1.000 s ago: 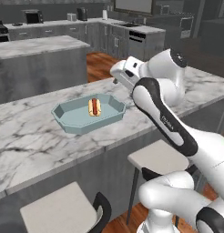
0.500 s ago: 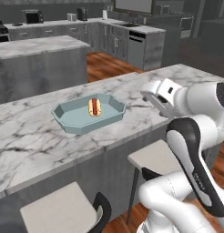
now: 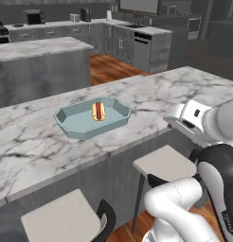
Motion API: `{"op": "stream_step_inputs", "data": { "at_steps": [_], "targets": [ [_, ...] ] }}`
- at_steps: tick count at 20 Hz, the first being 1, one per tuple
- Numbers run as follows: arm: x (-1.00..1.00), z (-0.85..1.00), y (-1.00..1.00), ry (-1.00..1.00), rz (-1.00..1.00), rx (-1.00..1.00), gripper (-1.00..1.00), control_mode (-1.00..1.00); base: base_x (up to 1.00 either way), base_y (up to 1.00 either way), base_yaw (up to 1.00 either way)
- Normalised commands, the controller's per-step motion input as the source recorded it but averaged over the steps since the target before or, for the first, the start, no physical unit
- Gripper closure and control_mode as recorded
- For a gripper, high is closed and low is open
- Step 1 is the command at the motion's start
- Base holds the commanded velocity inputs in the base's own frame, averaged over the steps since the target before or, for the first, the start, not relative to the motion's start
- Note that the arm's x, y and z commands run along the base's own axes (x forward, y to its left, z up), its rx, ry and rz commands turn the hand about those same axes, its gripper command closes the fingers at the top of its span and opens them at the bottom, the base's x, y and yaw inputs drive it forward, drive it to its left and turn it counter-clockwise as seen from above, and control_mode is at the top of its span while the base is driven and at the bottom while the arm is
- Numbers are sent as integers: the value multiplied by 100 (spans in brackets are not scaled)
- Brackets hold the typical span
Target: Place the cold items (tomato and lemon wedge) from the fridge in one tupperware on the dining counter. Place the warm items (hot dog and kebab skewer) in the stove area in another tupperware.
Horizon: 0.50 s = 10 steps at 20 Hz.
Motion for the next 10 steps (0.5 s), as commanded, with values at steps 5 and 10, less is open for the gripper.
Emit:
{"op": "stream_step_inputs", "data": {
  "at_steps": [5,10],
  "targets": [
    [-10,-97,-33,23,-7,-14,-100,-100,0,0,0],
    [-46,-42,-39,-10,0,0,-100,-100,0,0,0]
  ]
}}
